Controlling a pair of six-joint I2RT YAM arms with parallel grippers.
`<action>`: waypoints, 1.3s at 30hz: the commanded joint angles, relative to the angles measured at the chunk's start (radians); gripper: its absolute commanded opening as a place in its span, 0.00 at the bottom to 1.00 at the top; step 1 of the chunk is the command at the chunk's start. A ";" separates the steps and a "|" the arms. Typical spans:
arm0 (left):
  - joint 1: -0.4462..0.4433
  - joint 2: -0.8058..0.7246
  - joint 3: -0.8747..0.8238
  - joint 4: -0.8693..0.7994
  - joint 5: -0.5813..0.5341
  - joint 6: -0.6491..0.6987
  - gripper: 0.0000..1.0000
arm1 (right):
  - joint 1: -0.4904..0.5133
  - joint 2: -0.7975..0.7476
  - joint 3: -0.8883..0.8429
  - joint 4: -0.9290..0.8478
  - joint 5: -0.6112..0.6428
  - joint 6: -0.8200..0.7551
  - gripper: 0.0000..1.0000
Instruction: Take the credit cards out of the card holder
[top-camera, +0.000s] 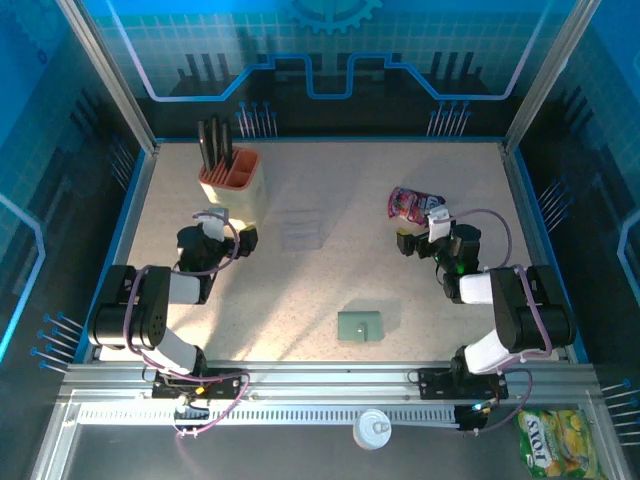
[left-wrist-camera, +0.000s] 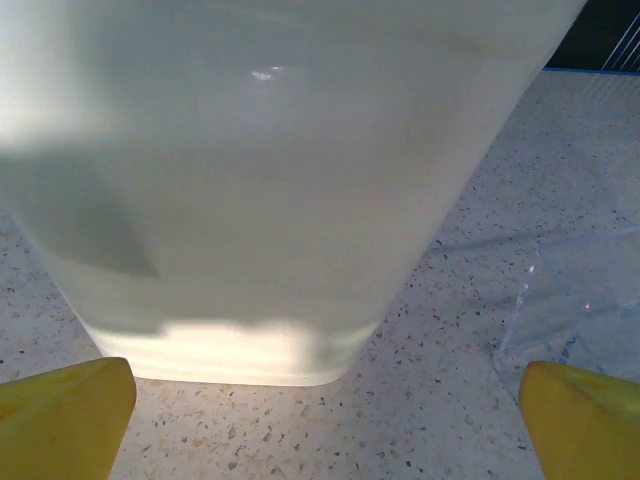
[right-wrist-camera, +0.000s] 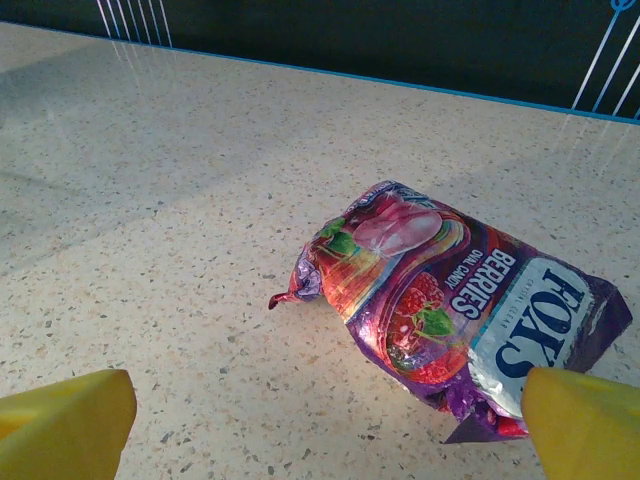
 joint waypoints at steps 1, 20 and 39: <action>0.008 0.002 -0.003 0.045 0.035 0.027 0.99 | -0.009 0.001 -0.008 0.037 -0.017 -0.014 1.00; 0.008 0.002 -0.004 0.043 0.037 0.025 0.99 | -0.015 0.004 -0.002 0.027 -0.007 -0.003 1.00; 0.010 -0.055 0.007 -0.017 -0.066 -0.009 0.99 | 0.018 -0.025 0.020 -0.035 0.121 0.002 1.00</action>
